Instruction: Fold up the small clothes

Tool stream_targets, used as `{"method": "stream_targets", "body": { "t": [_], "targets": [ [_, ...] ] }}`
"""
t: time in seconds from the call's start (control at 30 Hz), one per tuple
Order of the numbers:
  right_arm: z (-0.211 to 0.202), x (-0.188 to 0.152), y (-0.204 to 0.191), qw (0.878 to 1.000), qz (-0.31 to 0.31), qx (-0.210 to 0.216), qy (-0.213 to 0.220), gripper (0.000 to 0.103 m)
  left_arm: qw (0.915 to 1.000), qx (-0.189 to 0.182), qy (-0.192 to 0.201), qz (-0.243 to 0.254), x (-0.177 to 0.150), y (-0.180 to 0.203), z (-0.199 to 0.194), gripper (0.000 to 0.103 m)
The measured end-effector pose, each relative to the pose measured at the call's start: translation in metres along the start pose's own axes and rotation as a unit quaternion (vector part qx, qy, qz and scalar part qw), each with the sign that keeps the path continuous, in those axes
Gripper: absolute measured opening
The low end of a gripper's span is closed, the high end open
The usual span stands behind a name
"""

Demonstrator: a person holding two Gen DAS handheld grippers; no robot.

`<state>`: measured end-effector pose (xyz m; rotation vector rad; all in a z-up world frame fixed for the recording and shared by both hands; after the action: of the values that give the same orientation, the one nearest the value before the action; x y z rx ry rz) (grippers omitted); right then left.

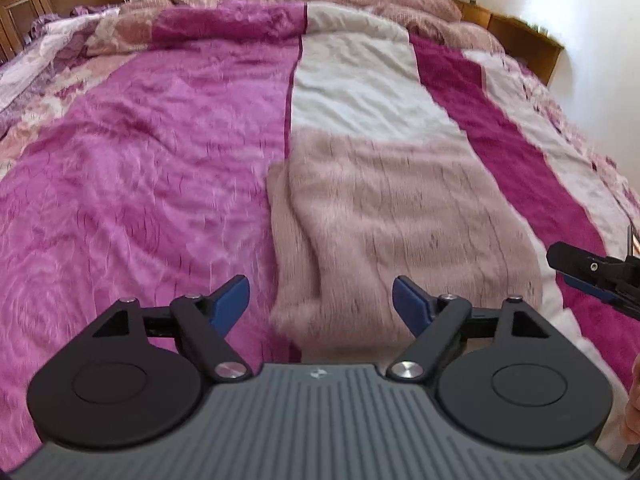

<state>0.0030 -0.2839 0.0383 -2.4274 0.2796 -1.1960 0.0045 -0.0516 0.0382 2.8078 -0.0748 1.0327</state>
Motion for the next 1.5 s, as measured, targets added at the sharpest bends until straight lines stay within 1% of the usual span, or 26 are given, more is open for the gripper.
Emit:
{"method": "stream_targets", "body": {
  "t": [0.03, 0.13, 0.2, 0.27, 0.33, 0.47, 0.63, 0.7, 0.83, 0.93, 1.5],
  "targets": [
    [-0.002, -0.003, 0.000, 1.000, -0.006, -0.005, -0.003, 0.071, 1.0000, -0.001, -0.006, 0.002, -0.003, 0.001, 0.000, 0.084],
    [-0.004, -0.012, -0.001, 0.999, -0.029, -0.028, -0.013, 0.079, 0.9998, 0.000, -0.016, 0.010, -0.015, 0.007, 0.001, 0.085],
    [-0.002, -0.018, -0.002, 0.998, -0.047, -0.039, -0.027, 0.080, 0.9995, 0.010, -0.021, 0.020, -0.022, 0.011, 0.004, 0.090],
    [0.000, -0.025, -0.002, 0.997, -0.059, -0.043, -0.040, 0.080, 0.9990, 0.021, -0.026, 0.029, -0.027, 0.013, 0.008, 0.091],
    [0.003, -0.032, -0.002, 0.995, -0.066, -0.047, -0.055, 0.080, 0.9985, 0.027, -0.035, 0.033, -0.032, 0.014, 0.013, 0.092],
    [0.014, -0.045, -0.002, 0.992, -0.078, -0.056, -0.081, 0.080, 0.9978, 0.027, -0.053, 0.028, -0.038, 0.015, 0.024, 0.092],
    [0.026, -0.059, 0.001, 0.987, -0.091, -0.077, -0.106, 0.079, 0.9955, 0.045, -0.075, 0.037, -0.048, 0.017, 0.039, 0.092],
    [0.028, -0.062, 0.003, 0.987, -0.090, -0.081, -0.110, 0.080, 0.9946, 0.050, -0.084, 0.036, -0.051, 0.017, 0.043, 0.092],
    [0.031, -0.064, 0.005, 0.986, -0.087, -0.084, -0.117, 0.080, 0.9940, 0.054, -0.088, 0.037, -0.052, 0.017, 0.047, 0.093],
    [0.033, -0.065, 0.005, 0.986, -0.088, -0.081, -0.120, 0.083, 0.9937, 0.056, -0.091, 0.036, -0.052, 0.017, 0.049, 0.094],
    [0.038, -0.067, 0.003, 0.983, -0.100, -0.090, -0.124, 0.086, 0.9935, 0.060, -0.089, 0.038, -0.054, 0.018, 0.052, 0.097]
  ]
}}
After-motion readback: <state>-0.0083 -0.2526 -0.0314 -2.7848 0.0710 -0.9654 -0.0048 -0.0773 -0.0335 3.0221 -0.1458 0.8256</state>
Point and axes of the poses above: each gripper's, at about its wrist camera, not at the fingertips, and z roughly the way its jaws point, y to its right, x to its top, the point moved 6 cm from there along z, roughly the way its jaws point, and after that the axes turned 4 degrees about -y, right-handed, at the moved point
